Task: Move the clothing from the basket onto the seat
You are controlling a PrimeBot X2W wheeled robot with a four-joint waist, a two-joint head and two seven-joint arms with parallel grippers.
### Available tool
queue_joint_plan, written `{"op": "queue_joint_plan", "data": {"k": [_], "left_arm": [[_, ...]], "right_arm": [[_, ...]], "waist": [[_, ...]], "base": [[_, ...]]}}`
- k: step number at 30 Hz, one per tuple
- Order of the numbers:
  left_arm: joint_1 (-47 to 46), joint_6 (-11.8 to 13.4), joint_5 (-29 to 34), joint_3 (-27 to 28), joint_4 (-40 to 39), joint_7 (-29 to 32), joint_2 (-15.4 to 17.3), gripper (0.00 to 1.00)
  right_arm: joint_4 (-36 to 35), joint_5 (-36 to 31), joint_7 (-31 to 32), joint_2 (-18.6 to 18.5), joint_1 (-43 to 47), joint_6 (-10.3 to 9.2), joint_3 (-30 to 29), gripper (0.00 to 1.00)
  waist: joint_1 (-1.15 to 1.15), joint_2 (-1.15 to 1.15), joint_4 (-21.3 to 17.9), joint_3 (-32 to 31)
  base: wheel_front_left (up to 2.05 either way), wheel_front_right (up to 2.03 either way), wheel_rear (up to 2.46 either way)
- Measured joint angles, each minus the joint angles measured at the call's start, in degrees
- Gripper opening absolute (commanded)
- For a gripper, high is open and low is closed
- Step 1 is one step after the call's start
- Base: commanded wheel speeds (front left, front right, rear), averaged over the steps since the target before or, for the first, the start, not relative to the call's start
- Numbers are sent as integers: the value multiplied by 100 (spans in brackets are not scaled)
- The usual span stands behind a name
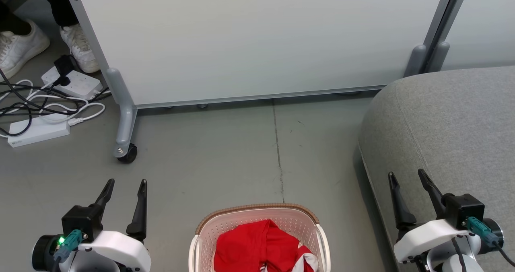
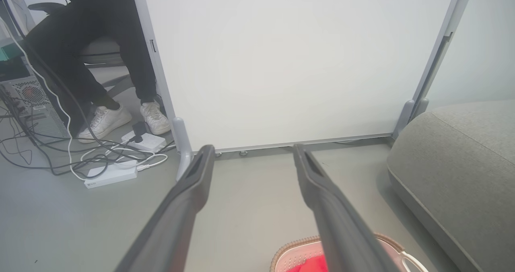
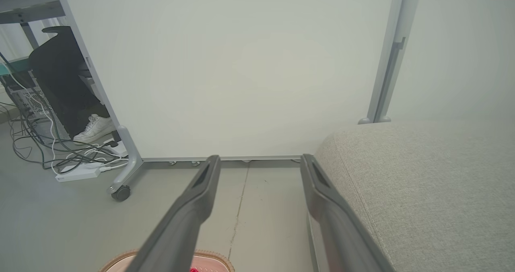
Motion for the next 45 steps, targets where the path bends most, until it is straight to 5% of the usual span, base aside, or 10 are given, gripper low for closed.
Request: {"op": "queue_joint_plan", "data": {"k": [24,45], "left_arm": [[-136,93,-59,-43,-27,-101,66,100],[-2017,-544,35,-715,1017,-345,-21,100]], "right_arm": [[-141,67,-4,1,-160,0,23,100],[-1281,277,-5,-8,-1150,0,261,100]], "waist": [[0,0,-12,221],[0,0,-636,2287]], "base": [[0,0,0],[0,0,0]]}}
